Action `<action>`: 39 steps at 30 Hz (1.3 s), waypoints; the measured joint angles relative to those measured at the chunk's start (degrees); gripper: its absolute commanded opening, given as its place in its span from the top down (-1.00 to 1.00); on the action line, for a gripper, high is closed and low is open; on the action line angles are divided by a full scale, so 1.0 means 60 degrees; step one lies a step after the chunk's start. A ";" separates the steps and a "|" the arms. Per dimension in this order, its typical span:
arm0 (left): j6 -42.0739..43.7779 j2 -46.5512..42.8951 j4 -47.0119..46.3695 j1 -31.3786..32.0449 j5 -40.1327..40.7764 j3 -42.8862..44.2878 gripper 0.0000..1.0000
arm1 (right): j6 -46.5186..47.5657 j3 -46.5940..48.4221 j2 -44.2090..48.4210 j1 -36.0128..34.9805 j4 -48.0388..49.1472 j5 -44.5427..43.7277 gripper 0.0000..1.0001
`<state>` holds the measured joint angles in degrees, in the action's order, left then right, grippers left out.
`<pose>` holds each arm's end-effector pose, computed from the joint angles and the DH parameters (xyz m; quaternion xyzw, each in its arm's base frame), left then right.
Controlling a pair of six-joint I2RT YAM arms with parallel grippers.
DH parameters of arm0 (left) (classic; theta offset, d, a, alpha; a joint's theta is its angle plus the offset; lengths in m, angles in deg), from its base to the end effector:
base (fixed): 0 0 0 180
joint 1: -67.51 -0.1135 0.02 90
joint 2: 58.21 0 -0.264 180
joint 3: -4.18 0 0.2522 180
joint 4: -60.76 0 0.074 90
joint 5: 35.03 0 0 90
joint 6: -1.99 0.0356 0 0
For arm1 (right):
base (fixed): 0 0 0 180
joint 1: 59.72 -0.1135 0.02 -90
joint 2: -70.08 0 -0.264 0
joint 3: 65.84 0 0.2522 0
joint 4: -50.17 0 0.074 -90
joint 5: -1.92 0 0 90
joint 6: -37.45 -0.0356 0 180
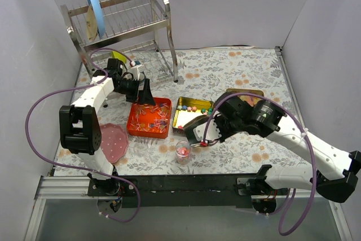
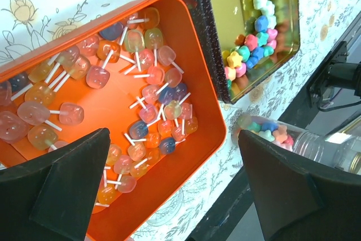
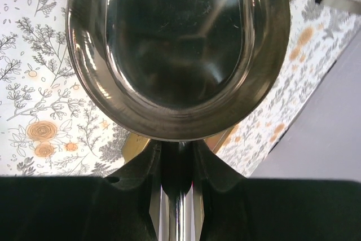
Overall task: Pack the candies
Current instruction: Place the spatula at the center of the board.
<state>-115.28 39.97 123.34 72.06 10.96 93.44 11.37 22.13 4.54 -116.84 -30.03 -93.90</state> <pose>0.3353 -0.0515 0.2413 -0.1212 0.9090 -0.3965 0.0419 0.1128 0.1678 0.3575 -0.8283 0.4844 -0.0651 0.2738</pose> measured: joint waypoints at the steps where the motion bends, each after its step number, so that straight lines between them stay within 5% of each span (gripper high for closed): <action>1: -0.0044 0.0000 -0.0004 0.0000 -0.0026 0.0051 -0.96 | -0.0124 0.0000 0.0102 0.0004 -0.0018 -0.0091 0.97; 8: -0.0477 0.0000 -0.0328 0.0004 -0.0317 0.0193 -0.96 | -0.1829 -0.0353 0.1461 0.0783 0.0933 -0.0892 0.97; 15: -0.1104 -0.0102 -0.0914 0.0051 -0.0470 0.0226 -0.96 | -0.3949 -0.1260 0.1180 0.4717 0.3100 -0.0725 0.97; 25: -0.2189 -0.0863 -0.2153 0.0091 0.0080 -0.0535 -0.96 | -0.6255 -0.0841 -0.1920 1.0083 0.4299 0.0579 0.97; 36: -0.1978 -0.0863 -0.2601 0.0091 0.0157 -0.0860 -0.96 | -0.6867 0.0415 -0.4663 1.1697 0.5104 0.1027 0.97; 39: -0.1814 -0.0878 -0.2699 0.0138 0.1209 -0.1126 -0.96 | -0.6867 0.0601 -0.5380 1.1908 0.5424 0.1078 0.97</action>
<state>-126.17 34.70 107.15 72.89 18.21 86.69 -29.83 25.74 -27.74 -45.39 2.52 -87.43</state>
